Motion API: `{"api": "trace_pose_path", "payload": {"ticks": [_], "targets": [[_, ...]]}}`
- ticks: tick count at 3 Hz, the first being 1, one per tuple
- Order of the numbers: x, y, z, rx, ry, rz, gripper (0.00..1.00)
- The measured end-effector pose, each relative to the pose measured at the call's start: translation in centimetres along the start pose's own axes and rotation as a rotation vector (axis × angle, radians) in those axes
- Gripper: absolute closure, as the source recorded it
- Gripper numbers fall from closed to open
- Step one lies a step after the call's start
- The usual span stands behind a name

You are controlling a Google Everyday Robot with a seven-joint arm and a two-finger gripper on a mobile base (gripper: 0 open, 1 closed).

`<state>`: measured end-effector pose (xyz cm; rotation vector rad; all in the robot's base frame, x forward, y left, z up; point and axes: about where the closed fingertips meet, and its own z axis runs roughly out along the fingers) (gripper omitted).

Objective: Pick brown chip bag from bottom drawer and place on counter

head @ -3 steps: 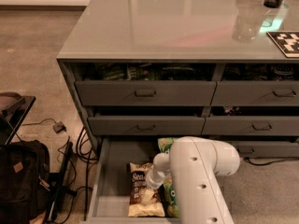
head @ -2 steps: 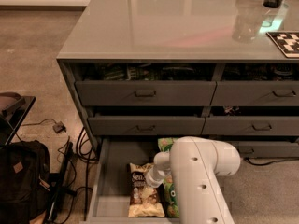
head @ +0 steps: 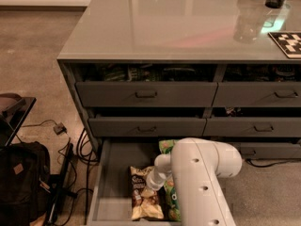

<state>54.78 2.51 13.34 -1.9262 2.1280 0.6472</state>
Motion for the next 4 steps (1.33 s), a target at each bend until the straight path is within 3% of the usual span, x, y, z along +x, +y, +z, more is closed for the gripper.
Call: {"api": "trace_pose_path", "payload": {"ticks": [1, 4], "targets": [[0.0, 0.0, 0.0, 0.0, 0.0, 0.0, 1.0], [-0.9, 0.4, -1.8, 0.0, 0.0, -0.001, 1.0]]}}
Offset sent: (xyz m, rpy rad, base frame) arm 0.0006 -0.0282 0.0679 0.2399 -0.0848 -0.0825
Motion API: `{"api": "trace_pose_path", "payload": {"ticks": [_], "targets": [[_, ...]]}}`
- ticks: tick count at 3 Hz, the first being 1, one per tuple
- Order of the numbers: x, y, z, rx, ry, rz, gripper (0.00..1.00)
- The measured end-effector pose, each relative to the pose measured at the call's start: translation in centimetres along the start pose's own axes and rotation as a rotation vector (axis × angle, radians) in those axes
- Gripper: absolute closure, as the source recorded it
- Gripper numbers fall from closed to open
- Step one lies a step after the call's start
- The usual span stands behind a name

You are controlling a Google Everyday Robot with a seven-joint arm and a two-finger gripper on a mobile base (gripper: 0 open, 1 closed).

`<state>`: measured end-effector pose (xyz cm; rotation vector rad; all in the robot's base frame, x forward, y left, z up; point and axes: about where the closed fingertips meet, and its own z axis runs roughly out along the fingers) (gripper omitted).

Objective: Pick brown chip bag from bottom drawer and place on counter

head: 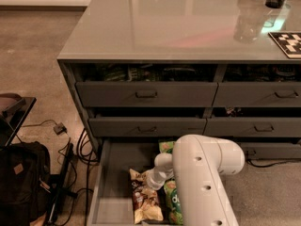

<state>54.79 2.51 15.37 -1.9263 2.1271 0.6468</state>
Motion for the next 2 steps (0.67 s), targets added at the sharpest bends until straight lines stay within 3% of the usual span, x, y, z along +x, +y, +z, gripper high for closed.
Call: {"api": "trace_pose_path", "payload": {"ticks": [1, 2], "targets": [[-2.7, 1.5, -4.2, 0.039, -0.092, -0.093, 1.0], [-6.6, 5.4, -10.1, 0.068, -0.258, -0.227, 1.0]]}}
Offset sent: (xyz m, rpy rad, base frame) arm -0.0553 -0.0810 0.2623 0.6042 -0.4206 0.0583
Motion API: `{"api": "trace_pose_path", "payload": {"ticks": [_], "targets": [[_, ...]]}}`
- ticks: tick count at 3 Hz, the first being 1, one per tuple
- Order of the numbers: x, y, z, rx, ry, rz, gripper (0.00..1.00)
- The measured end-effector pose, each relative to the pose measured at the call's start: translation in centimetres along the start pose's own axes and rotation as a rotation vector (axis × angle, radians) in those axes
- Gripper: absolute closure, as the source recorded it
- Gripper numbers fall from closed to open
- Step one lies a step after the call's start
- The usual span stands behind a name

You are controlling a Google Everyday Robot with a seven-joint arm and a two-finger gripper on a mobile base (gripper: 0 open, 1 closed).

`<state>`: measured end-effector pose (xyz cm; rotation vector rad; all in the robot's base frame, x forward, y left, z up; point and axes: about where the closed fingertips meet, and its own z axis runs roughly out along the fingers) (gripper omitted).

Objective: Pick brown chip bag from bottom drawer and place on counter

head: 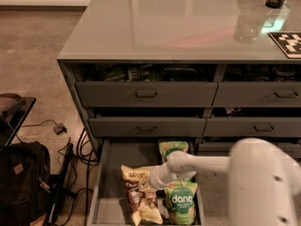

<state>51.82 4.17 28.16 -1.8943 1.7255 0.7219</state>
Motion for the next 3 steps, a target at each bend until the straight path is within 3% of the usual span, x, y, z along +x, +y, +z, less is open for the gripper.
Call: {"api": "trace_pose_path", "payload": {"ticks": [1, 2, 3], "targets": [[-5.1, 1.9, -5.9, 0.073, -0.13, -0.116, 1.0], [-6.4, 1.4, -14.8, 0.173, -0.204, -0.089, 1.0], [-6.2, -1.1, -23.4, 0.268, -0.243, 0.015, 1.0]]}}
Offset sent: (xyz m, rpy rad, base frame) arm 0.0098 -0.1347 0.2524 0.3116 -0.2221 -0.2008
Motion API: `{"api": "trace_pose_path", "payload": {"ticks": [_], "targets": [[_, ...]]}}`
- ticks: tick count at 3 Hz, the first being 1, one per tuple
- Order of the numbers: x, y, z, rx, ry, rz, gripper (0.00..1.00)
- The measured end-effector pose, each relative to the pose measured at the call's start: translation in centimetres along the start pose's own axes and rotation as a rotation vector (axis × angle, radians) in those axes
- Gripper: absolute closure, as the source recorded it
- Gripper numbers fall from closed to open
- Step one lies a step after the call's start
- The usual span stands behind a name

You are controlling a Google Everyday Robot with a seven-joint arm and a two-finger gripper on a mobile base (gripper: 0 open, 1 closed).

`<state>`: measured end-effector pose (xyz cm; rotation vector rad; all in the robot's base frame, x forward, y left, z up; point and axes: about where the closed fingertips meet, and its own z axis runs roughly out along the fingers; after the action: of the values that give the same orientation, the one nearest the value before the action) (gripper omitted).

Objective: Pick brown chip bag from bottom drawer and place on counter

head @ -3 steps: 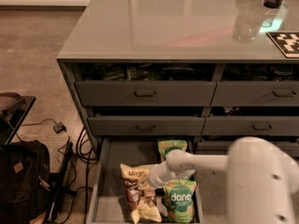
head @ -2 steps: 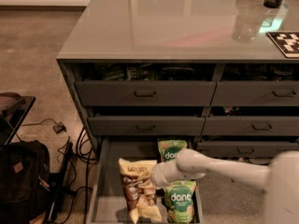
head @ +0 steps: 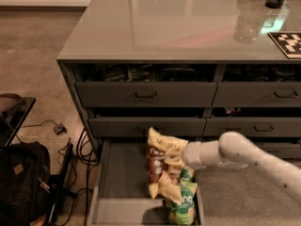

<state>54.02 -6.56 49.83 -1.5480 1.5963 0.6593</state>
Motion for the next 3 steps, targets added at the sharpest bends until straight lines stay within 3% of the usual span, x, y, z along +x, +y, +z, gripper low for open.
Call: {"api": "trace_pose_path", "payload": {"ticks": [1, 2, 3], "targets": [[-1.5, -4.1, -5.7, 0.084, 0.0, 0.093, 1.0], [-4.7, -6.0, -9.9, 0.14, 0.019, 0.115, 1.0], [-9.3, -5.8, -12.1, 0.15, 0.057, 0.058, 1.0]]}}
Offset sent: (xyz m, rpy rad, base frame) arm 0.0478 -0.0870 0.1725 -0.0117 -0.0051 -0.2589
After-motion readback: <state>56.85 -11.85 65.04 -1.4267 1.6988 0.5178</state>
